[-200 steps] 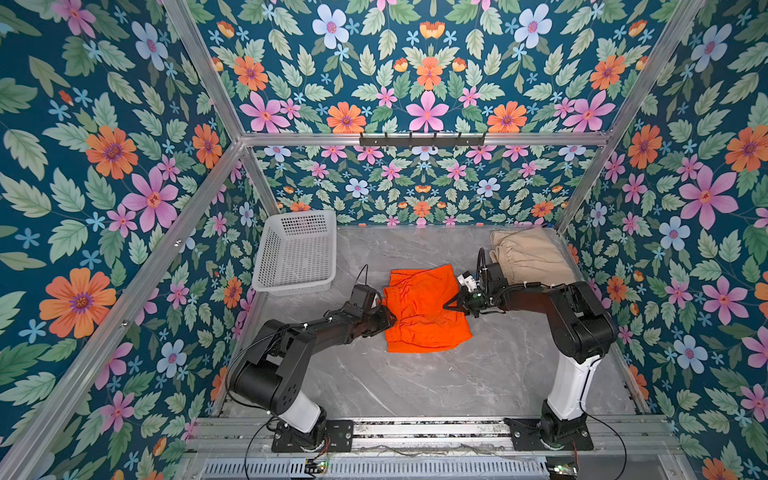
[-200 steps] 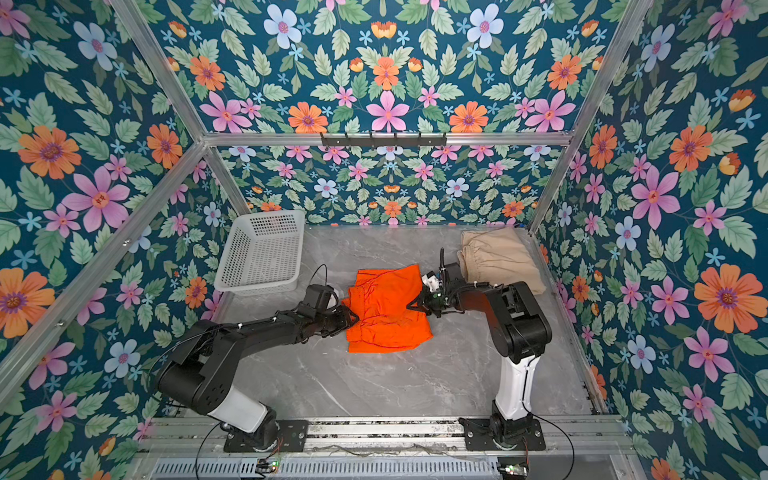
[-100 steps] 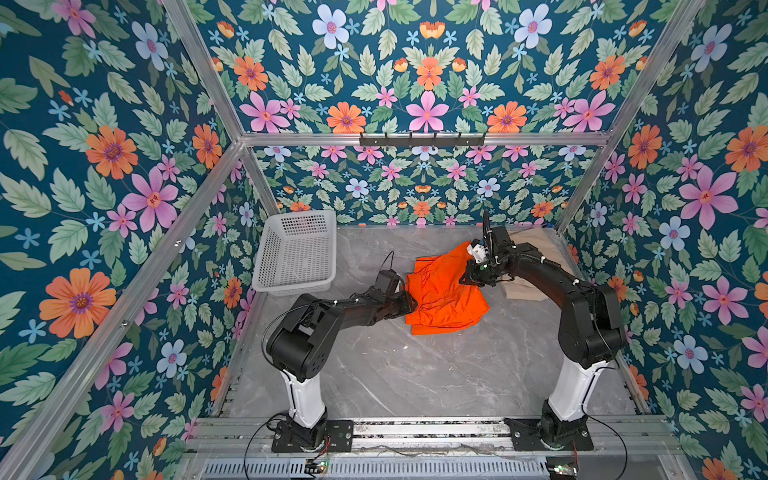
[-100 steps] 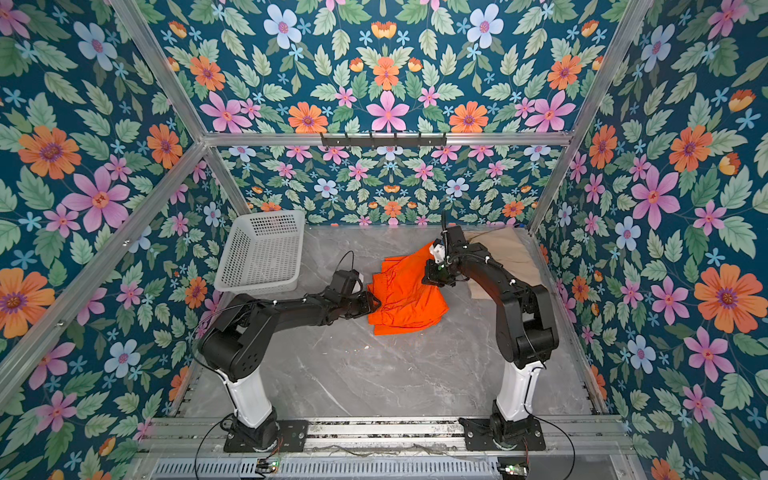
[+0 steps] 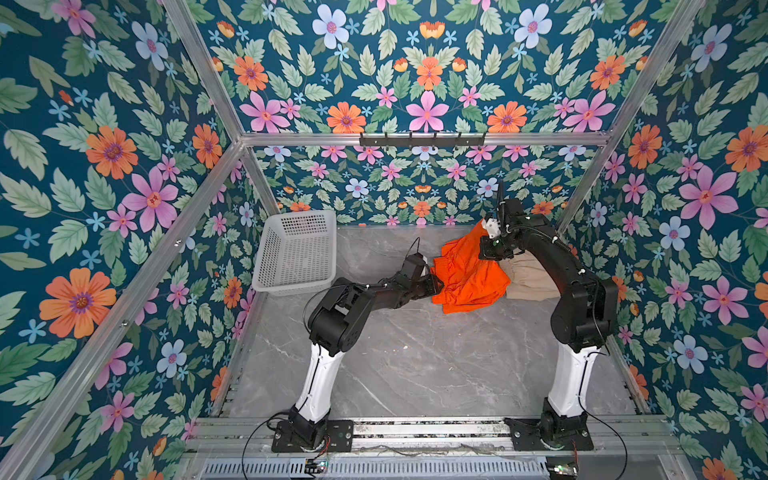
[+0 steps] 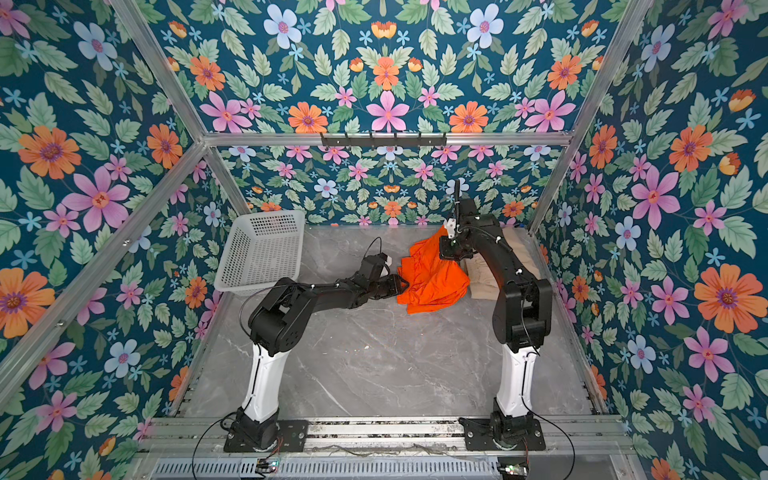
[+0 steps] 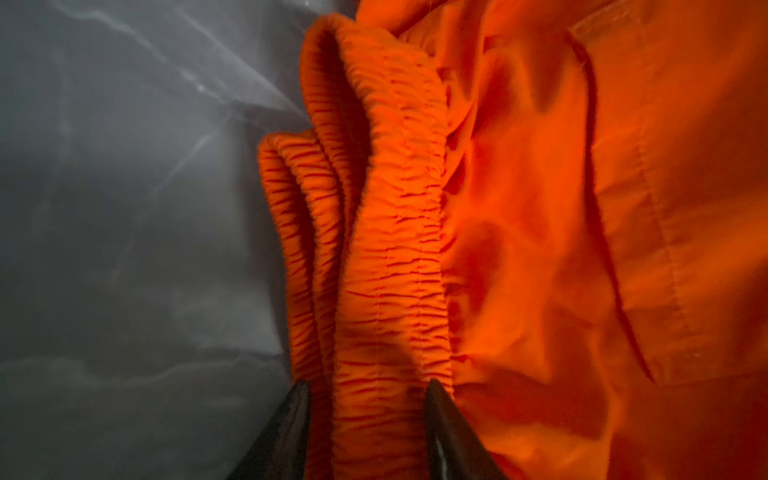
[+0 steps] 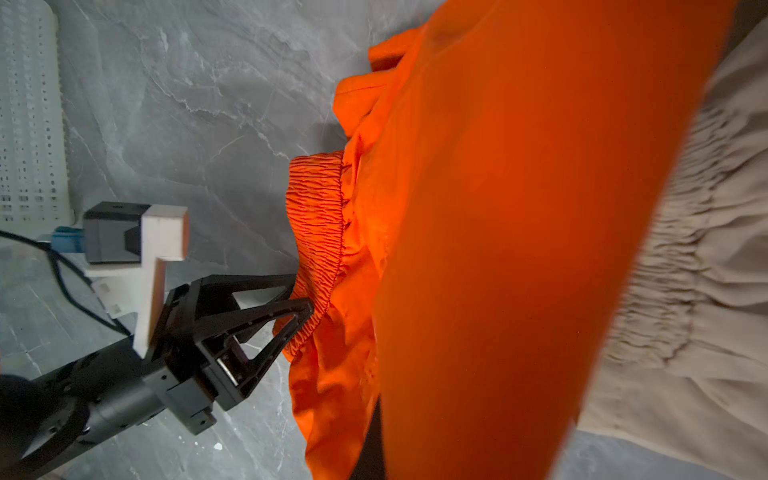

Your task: Fold and stack the shorts

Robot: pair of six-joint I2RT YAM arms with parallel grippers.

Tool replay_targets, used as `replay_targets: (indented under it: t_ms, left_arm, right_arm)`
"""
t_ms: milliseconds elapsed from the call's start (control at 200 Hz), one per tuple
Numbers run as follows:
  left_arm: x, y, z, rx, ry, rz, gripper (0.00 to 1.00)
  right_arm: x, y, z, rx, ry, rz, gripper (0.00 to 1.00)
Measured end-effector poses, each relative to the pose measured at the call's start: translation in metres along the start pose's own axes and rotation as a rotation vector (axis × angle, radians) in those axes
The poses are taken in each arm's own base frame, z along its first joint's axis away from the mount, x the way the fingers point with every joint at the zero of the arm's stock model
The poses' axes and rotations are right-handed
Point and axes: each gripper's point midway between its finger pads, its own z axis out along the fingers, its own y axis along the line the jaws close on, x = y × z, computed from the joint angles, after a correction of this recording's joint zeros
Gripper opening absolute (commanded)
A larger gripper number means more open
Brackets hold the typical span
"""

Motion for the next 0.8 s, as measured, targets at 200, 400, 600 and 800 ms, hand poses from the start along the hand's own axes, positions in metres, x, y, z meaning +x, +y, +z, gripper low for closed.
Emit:
replay_targets:
  t_ms: [200,400,600,800]
  left_arm:
    - [-0.011,-0.020,0.030,0.070,-0.008,0.014,0.48]
    - [-0.018,-0.035,0.049,0.127,-0.018,-0.004,0.49]
    - [-0.018,-0.050,0.060,0.183,-0.016,-0.006,0.51]
    - [-0.015,-0.067,0.076,0.263,-0.023,-0.021,0.51]
  right_arm:
    - [-0.021,-0.012,-0.014,0.026,-0.033,-0.024,0.00]
    - [-0.032,-0.022,-0.033,0.046,-0.062,-0.026,0.00]
    - [-0.042,-0.019,-0.047,0.040,-0.094,-0.060,0.00]
    - [-0.063,-0.024,-0.049,0.009,-0.111,-0.102,0.00]
